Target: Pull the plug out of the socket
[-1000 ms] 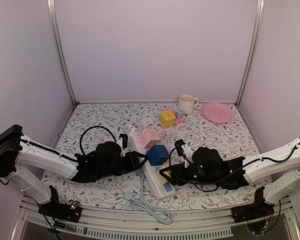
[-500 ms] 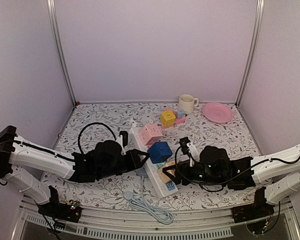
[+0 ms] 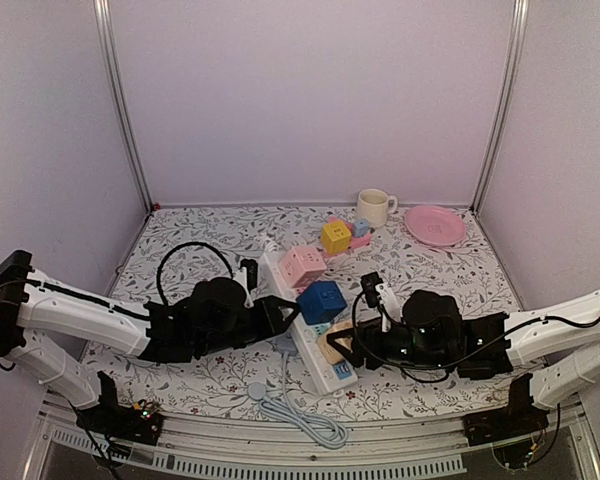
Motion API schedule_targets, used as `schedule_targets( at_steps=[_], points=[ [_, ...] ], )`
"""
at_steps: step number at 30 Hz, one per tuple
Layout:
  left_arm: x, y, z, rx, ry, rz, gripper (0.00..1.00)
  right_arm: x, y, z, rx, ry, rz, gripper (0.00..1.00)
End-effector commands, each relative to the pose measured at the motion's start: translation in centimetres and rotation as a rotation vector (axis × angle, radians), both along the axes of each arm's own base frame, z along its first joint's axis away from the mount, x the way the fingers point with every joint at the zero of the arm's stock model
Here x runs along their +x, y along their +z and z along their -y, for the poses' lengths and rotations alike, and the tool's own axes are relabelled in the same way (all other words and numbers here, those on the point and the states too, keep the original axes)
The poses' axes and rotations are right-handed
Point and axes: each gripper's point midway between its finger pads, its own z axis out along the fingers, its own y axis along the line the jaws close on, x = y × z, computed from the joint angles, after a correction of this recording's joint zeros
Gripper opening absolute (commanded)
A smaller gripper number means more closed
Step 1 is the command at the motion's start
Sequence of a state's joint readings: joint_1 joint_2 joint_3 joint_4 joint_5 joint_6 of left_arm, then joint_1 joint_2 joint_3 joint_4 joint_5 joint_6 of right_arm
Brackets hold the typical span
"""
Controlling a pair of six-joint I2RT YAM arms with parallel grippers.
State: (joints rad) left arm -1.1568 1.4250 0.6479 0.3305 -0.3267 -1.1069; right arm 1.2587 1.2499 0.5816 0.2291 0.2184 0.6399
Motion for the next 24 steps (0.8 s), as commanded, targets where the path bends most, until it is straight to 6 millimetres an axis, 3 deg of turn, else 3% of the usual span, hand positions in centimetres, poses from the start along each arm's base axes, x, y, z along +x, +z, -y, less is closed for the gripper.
schedule_targets(
  at_steps=[1, 7, 17, 24],
  points=[
    [0.1, -3.4, -2.0, 0.238, -0.009, 0.046, 0.0, -0.1, 8.3, -0.8, 0.258, 0.04, 0.11, 0.03],
    [0.1, -3.2, -2.0, 0.239, -0.005, 0.052, 0.0, 0.5, 7.9, 0.5, 0.282, 0.019, 0.076, 0.03],
    [0.0, -3.3, -1.4, 0.235, -0.02, 0.051, 0.0, -0.4, 7.1, -2.8, 0.232, 0.101, 0.06, 0.03],
    [-0.2, -2.3, -1.6, 0.197, -0.032, 0.075, 0.0, 2.1, 4.6, 0.1, 0.161, -0.06, 0.01, 0.03]
  ],
)
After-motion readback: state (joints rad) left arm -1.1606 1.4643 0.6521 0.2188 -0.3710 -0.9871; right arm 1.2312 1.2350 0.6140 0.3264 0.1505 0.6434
